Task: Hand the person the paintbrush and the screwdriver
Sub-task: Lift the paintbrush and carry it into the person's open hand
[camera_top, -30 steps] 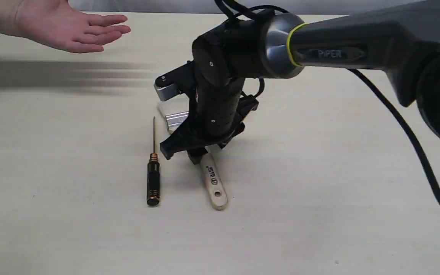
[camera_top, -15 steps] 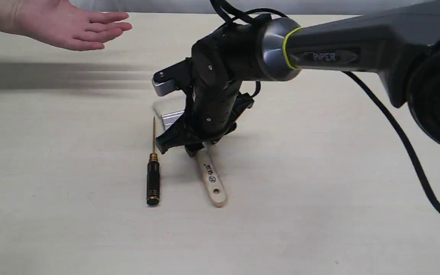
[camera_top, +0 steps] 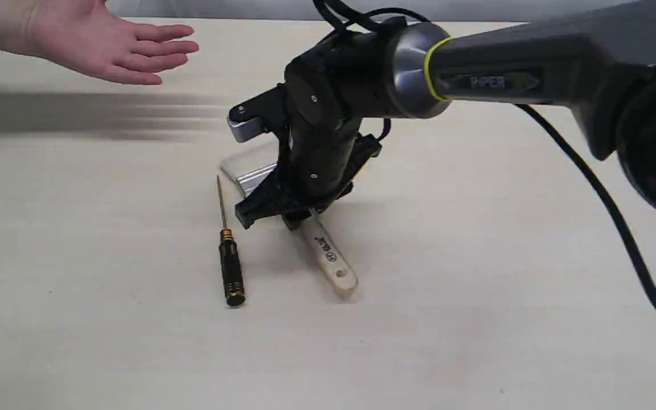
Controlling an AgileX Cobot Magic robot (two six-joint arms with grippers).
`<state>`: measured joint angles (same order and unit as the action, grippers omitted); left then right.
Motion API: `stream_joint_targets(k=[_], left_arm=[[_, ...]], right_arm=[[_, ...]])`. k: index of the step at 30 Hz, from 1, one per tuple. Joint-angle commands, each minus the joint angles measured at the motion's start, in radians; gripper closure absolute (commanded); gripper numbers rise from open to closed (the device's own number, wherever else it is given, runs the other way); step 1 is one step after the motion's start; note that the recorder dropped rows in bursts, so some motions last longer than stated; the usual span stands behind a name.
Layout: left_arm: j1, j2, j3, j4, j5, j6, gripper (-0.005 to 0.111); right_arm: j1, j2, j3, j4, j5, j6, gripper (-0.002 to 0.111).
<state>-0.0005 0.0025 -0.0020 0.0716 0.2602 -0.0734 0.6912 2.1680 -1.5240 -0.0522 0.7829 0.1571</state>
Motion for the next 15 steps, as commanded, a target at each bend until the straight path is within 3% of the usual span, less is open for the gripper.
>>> stream_joint_targets(k=[1,9,15], left_arm=[[-0.005,-0.002,0.002,-0.004,-0.01,-0.002,0.107],[-0.005,-0.002,0.002,-0.004,-0.01,-0.002,0.107],[-0.005,-0.002,0.002,0.002,-0.011,-0.002,0.107]], right_arm=[[0.018,-0.113,0.0,-0.01,0.002,-0.003,0.104],[0.09,-0.342,0.0,-0.008,-0.163,-0.044,0.104],[0.101,-0.312,-0.078,0.088,-0.281,-0.18,0.104]])
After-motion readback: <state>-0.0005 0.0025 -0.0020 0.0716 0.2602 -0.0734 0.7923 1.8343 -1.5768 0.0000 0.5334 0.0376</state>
